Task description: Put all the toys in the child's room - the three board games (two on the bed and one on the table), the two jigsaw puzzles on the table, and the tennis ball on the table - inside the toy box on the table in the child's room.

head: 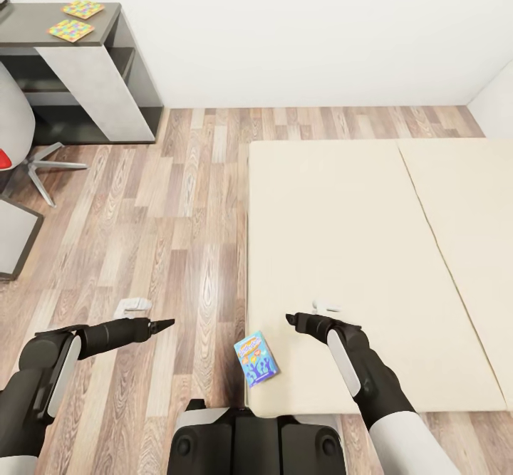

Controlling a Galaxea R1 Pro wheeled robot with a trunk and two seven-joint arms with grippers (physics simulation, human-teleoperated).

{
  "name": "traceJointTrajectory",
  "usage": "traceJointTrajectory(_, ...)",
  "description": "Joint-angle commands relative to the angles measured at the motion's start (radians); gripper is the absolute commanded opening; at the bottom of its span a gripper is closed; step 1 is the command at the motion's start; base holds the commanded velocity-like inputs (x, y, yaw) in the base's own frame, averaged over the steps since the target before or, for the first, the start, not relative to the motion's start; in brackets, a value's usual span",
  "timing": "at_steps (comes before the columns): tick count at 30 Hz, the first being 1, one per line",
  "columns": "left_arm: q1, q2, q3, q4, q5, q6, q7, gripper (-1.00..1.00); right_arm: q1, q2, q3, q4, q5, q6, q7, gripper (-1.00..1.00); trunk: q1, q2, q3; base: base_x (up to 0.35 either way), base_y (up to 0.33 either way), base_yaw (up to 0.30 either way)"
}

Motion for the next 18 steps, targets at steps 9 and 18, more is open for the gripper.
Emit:
traceJointTrajectory(9, -0.001, 0.0, 0.001, 0.0, 0.002, 0.008, -0.001, 1.0, 0.0, -0.001, 0.0, -0.002, -0.005, 0.006, 0.0, 1.0, 0.0, -0.002, -0.001, -0.01, 0.0, 0.0)
traceJointTrajectory(18, -0.001, 0.0, 0.001, 0.0, 0.002, 0.008, -0.001, 1.0, 0.0, -0.001, -0.002, -0.004, -0.008, 0.007, 0.001, 1.0, 0.0, -0.002, -0.001, 0.0, 0.0, 0.0)
